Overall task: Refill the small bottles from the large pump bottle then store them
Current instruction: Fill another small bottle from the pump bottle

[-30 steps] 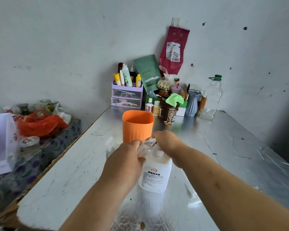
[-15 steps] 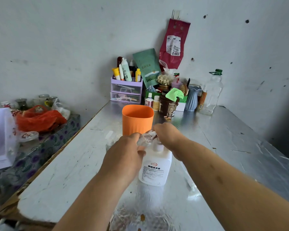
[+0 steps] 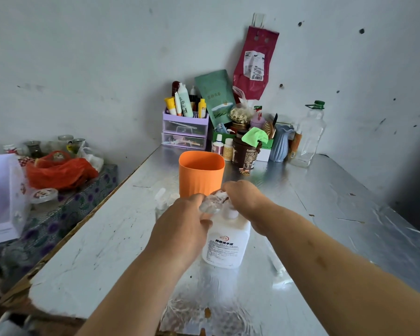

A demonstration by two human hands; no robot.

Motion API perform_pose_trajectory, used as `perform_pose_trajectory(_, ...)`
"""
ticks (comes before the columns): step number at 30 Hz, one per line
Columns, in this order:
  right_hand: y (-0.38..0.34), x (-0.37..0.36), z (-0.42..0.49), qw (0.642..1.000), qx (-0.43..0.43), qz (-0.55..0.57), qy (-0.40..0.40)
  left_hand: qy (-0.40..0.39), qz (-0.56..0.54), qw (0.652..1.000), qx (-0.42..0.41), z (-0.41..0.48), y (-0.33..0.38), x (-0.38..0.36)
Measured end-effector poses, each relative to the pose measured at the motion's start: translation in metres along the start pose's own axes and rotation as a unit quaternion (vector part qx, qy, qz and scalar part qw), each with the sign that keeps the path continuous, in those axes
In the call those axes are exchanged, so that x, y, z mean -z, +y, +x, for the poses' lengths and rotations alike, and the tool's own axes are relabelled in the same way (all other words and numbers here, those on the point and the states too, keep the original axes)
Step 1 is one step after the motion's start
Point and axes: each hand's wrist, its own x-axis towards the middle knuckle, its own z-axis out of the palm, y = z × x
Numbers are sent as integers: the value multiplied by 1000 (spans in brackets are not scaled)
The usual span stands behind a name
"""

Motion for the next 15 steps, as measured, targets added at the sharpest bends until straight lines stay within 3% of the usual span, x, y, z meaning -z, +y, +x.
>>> perform_pose_trajectory(15,-6,3,0,998,23,-52,-5,10,-25,1000,5,-3,0,0)
